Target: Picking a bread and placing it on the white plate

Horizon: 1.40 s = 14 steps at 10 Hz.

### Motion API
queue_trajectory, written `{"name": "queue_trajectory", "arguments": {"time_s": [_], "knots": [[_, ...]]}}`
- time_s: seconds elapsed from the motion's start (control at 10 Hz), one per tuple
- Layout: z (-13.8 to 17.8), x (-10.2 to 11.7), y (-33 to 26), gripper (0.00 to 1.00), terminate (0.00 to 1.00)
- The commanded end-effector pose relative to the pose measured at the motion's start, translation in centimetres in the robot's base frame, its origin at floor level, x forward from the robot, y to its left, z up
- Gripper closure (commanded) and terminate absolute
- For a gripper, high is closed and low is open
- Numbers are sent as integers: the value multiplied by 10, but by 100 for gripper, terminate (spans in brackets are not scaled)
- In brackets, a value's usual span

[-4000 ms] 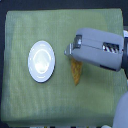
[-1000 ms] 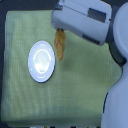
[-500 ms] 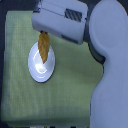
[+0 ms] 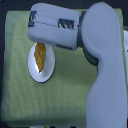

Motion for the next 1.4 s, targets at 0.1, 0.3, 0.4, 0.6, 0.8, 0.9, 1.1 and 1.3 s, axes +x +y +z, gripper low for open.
{"name": "queue_trajectory", "arguments": {"time_s": [0.1, 0.3, 0.4, 0.6, 0.8, 0.9, 1.1, 1.3], "knots": [[-25, -27, 7, 100, 0], [-29, -34, 8, 100, 0], [-31, -36, 8, 100, 0], [-31, -40, 10, 100, 0], [-31, -42, 5, 100, 0], [-32, -41, 3, 100, 0], [-34, -45, 6, 0, 0], [-34, -44, 6, 0, 0]]}}
